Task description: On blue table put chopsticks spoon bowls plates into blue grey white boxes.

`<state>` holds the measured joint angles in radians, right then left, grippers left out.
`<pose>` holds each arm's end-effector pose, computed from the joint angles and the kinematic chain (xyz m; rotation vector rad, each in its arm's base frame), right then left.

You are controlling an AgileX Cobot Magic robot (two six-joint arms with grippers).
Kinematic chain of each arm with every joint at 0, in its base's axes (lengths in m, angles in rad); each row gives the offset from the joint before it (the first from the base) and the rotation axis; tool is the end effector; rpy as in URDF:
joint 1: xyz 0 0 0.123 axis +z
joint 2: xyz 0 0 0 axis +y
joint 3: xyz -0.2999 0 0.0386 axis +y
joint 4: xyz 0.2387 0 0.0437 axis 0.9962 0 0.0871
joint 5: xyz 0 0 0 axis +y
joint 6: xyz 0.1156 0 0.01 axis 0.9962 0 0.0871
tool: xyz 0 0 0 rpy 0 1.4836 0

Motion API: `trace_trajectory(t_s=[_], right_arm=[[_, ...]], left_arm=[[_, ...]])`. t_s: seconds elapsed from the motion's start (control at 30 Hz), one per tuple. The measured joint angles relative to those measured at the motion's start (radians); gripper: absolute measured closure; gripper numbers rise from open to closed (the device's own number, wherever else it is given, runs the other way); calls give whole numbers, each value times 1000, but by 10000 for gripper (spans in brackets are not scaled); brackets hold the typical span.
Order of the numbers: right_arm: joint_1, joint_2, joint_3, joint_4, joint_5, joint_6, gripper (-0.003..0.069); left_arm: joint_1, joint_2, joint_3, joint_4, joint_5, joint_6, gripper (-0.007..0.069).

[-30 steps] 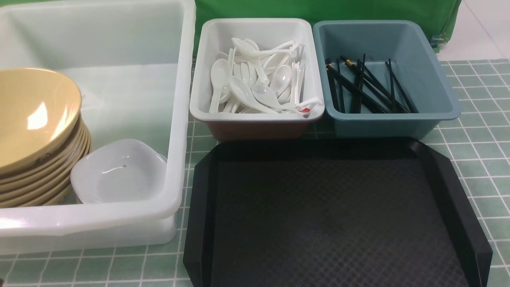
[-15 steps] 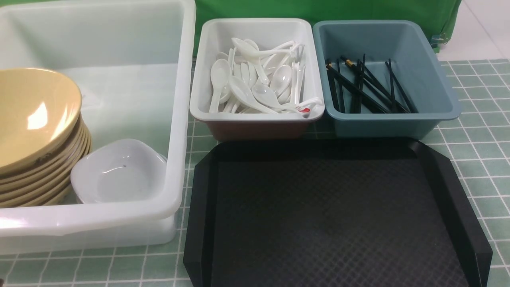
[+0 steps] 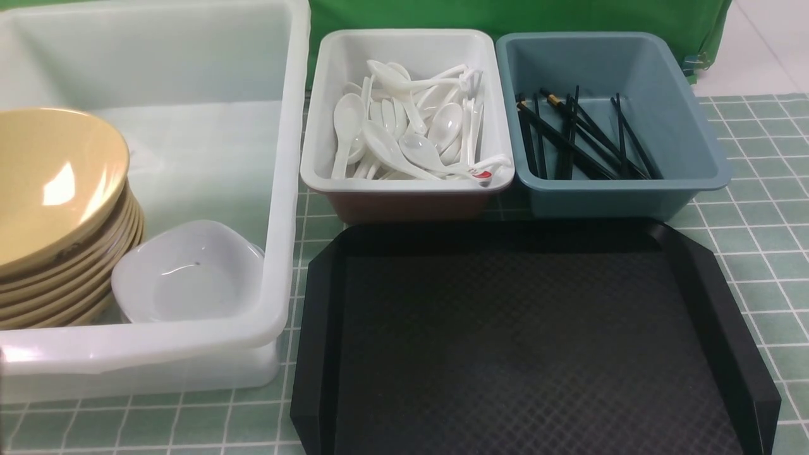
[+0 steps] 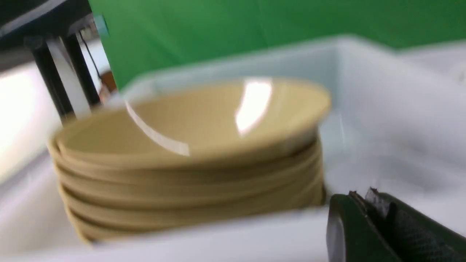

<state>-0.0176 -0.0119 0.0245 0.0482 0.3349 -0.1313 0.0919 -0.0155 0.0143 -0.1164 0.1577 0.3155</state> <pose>0.0510 0.0009 0.1688 -0.0735 1.8296 -0.0583 0.0539 0.0028 0.1929 0.1032 1.6399 0.2088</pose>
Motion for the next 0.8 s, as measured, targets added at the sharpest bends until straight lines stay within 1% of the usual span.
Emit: trace_trajectory(t_s=[0.07, 0.1, 0.13, 0.2, 0.23, 0.3, 0.8], right_arm=[[0, 0, 0, 0, 0, 0, 610], [0, 0, 0, 0, 0, 0, 610], [0, 0, 0, 0, 0, 0, 610], [0, -1, 0, 0, 0, 0, 610], [0, -1, 0, 0, 0, 0, 610], [0, -1, 0, 0, 0, 0, 610], [0, -1, 0, 0, 0, 0, 603]], left_arm=[[0, 0, 11, 6, 125, -40, 620], [0, 0, 11, 6, 152, -54, 620], [0, 0, 9, 10, 183, -107, 620], [0, 0, 7, 13, 190, -163, 620], [0, 0, 7, 13, 190, -163, 620], [0, 0, 7, 14, 191, -201, 620], [0, 0, 6, 15, 193, -208, 620]])
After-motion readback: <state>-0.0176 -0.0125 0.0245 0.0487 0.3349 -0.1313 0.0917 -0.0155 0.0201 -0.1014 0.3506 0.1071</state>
